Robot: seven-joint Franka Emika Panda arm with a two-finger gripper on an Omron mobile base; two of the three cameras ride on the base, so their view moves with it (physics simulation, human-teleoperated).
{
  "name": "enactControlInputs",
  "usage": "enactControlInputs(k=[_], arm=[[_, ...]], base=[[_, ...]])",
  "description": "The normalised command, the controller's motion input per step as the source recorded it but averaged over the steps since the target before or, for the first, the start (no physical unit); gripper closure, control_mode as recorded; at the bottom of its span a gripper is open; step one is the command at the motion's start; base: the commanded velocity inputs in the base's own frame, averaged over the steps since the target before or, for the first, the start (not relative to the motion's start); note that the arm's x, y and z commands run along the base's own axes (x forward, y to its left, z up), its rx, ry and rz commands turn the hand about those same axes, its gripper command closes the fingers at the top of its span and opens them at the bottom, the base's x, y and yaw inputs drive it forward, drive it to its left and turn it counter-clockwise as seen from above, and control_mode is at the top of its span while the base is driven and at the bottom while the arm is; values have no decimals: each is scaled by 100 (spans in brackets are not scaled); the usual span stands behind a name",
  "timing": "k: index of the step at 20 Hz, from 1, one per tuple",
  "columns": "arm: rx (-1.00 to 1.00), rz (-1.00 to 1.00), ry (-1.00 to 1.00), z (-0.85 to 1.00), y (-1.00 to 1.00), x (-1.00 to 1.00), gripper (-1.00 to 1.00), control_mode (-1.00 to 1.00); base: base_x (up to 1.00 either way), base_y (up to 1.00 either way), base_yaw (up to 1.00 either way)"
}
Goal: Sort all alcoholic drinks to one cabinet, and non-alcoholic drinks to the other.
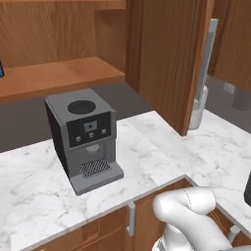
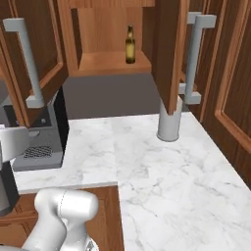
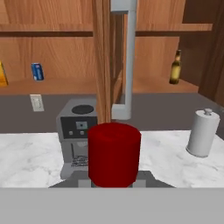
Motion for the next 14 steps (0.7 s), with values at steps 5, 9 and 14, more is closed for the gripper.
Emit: enactControlInputs(k=[5, 9, 14], arm=[[0, 0, 0, 0, 0, 0, 100, 100], [0, 0, 0, 0, 0, 0, 100, 100], [0, 0, 0, 0, 0, 0, 100, 100]], base=[[30, -99, 35], [37, -95, 38], [54, -99, 30]])
